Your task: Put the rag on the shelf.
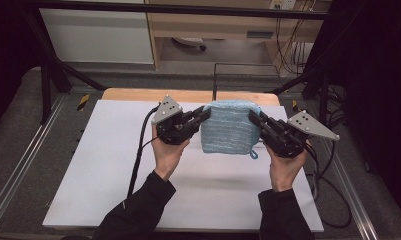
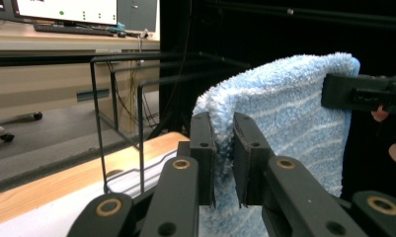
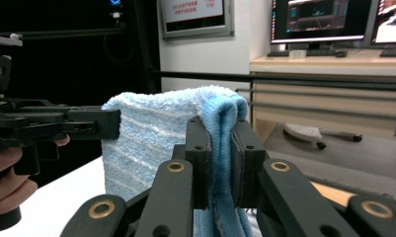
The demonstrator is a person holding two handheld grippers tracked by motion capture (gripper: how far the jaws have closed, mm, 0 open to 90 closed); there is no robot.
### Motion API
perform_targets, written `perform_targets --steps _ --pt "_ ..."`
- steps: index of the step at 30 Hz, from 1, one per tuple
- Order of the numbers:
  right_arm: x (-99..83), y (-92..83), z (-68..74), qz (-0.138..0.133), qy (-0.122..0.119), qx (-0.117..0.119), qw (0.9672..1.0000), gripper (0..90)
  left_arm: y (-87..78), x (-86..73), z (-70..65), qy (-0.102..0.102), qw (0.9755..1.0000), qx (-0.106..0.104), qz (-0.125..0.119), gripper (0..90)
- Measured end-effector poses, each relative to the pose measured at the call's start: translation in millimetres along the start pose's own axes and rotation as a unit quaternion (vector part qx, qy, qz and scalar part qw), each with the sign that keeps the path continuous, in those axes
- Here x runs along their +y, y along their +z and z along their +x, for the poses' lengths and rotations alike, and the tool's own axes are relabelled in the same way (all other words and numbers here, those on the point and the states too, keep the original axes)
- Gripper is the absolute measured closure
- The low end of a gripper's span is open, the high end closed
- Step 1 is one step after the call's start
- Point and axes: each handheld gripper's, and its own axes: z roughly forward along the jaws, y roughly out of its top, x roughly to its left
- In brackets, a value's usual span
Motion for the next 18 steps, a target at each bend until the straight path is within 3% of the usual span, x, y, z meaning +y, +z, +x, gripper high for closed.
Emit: perform_targets --steps 12,18 --pt "27.1 4.5 -11.9 -0.038 0.001 -0.019 0.9991 81.3 20.3 27.1 1.9 -0.015 0.9991 -0.004 -0.039 80.2" --pt "43.2 10.0 -17.7 -0.057 -0.003 -0.026 0.998 81.4 28.8 42.7 2.6 -0.012 0.9983 0.001 -0.058 80.3"
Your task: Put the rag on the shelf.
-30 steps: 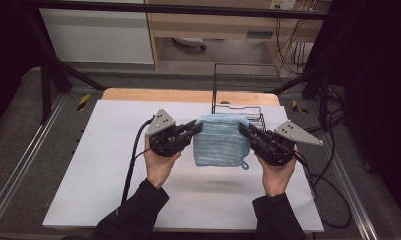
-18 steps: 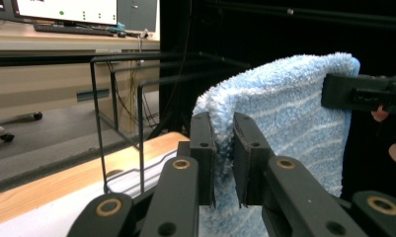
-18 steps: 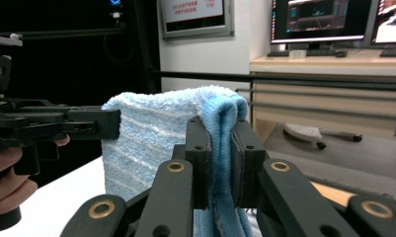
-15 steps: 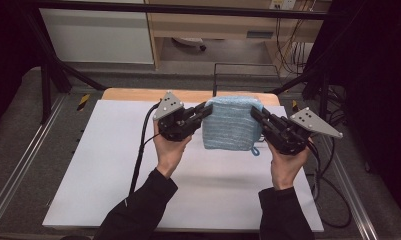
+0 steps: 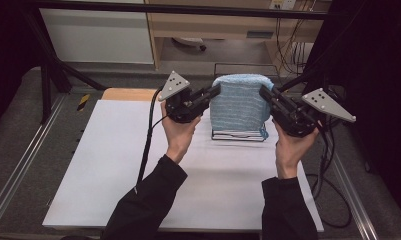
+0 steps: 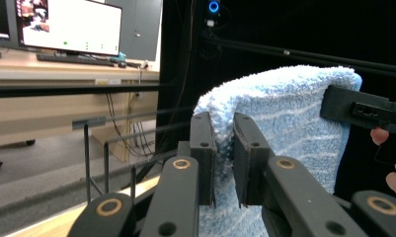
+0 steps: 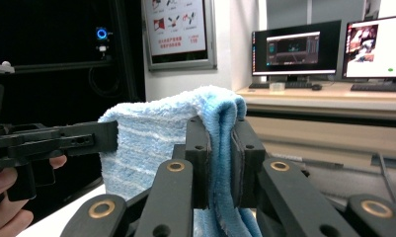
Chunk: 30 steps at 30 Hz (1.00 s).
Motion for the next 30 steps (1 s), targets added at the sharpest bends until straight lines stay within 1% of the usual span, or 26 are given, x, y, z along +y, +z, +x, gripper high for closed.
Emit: perform_targets --steps 6,14,16,19,22,25,27,30 --pt "16.7 5.3 -5.6 -0.015 -0.003 0.0 0.9999 81.4 8.7 16.0 -0.5 0.005 0.9999 0.0 -0.015 80.2" --pt "41.3 10.8 -13.7 -0.032 -0.016 -0.003 0.9993 81.3 21.7 38.3 -3.4 0.012 0.9994 0.004 -0.033 80.2" --pt "45.1 13.2 -16.3 -0.036 -0.016 -0.005 0.9992 81.3 24.9 42.5 -3.5 0.012 0.9992 0.004 -0.038 80.3" --pt "48.9 17.1 -20.2 -0.041 -0.014 -0.006 0.999 81.3 28.8 47.4 -2.1 0.018 0.999 0.006 -0.04 80.2" --pt "51.3 22.7 -24.9 -0.047 -0.013 -0.005 0.9988 81.4 32.6 52.7 0.4 0.014 0.9987 0.004 -0.048 80.2" --pt "54.3 28.9 -30.2 -0.053 -0.007 -0.001 0.9986 81.4 36.2 56.6 3.2 0.013 0.9984 0.004 -0.054 80.2" --pt "57.0 33.0 -32.2 -0.055 -0.007 -0.002 0.9985 81.3 38.9 58.7 4.8 0.014 0.9982 0.008 -0.058 80.2" --pt "60.8 38.4 -34.5 -0.058 -0.009 0.0 0.9983 81.4 43.4 61.9 8.2 0.01 0.998 0.013 -0.061 80.2"
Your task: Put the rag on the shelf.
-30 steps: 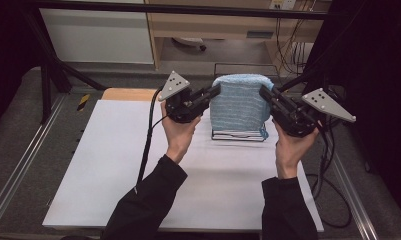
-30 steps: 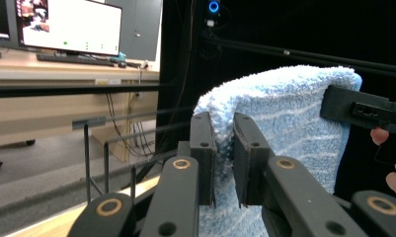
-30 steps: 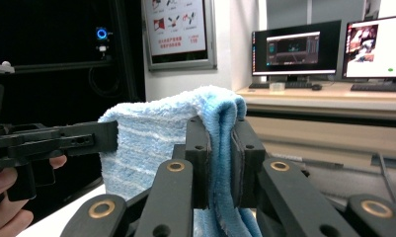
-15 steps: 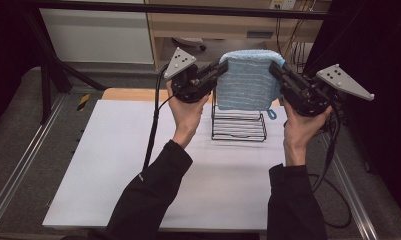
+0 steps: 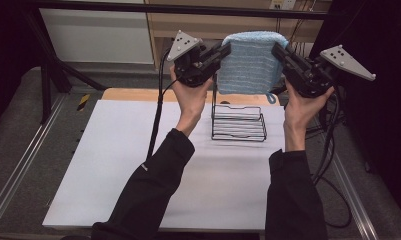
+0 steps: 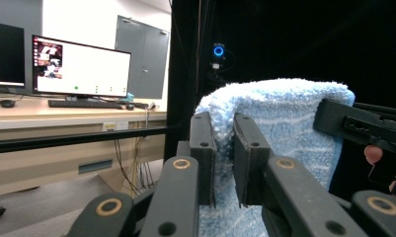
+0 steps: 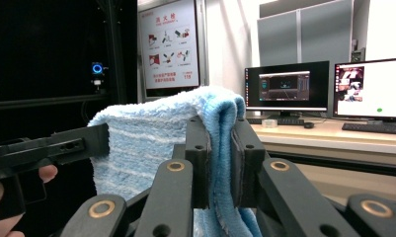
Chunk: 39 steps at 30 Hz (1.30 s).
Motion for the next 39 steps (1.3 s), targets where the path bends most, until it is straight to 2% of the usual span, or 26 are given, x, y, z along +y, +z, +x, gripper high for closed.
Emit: perform_targets --steps 2,8,12,22,31,35,39 --pt "2.2 3.4 -1.5 -0.001 -0.001 0.0 1.0 81.4 3.9 3.0 2.6 -0.001 1.0 0.002 -0.002 80.2" --pt "10.9 16.3 -10.7 -0.001 0.0 -0.003 1.0 81.3 16.8 12.1 3.7 0.017 0.9997 0.018 -0.002 80.2" --pt "13.7 24.1 -19.2 -0.001 0.001 -0.006 1.0 81.3 24.7 13.1 6.0 0.011 0.9998 0.018 -0.001 80.2" --pt "11.7 40.7 -36.7 0.005 0.001 -0.008 1.0 81.1 43.4 10.8 16.4 0.021 0.9995 0.025 0.002 80.2" --pt "-4.4 50.8 -50.1 0.027 0.005 -0.013 0.9995 80.9 55.6 -2.7 27.3 0.033 0.9986 0.03 0.026 80.1" --pt "-13.6 51.1 -56.7 0.036 0.013 -0.017 0.9991 80.8 60.5 -9.9 28.3 0.045 0.9977 0.031 0.041 80.1" --pt "-25.3 50.3 -61.5 0.045 0.023 -0.018 0.9986 80.8 62.0 -21.7 30.6 0.044 0.9973 0.029 0.051 80.0"
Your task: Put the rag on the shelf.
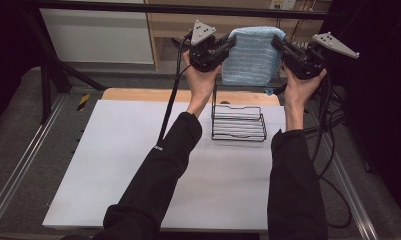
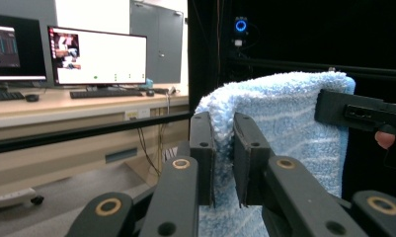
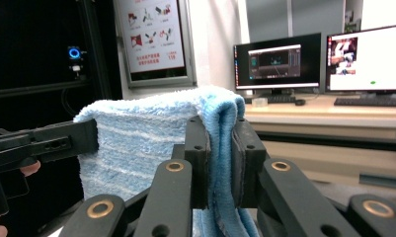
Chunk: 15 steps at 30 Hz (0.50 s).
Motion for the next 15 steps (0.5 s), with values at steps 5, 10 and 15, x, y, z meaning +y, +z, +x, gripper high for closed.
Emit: perform_targets --steps 5,10,15 --pt "-15.6 -2.3 -0.7 0.013 -0.005 0.003 0.9999 80.7 -1.6 -18.7 5.2 -0.007 0.9998 -0.007 0.017 79.9" --pt "-33.2 -5.3 -0.4 0.022 0.0 0.008 0.9997 80.7 -7.5 -34.2 8.7 -0.007 0.9994 -0.019 0.029 79.8" --pt "-44.9 -13.6 1.6 0.032 0.001 0.012 0.9994 80.5 -14.5 -45.3 8.7 -0.005 0.9984 -0.039 0.04 79.7"
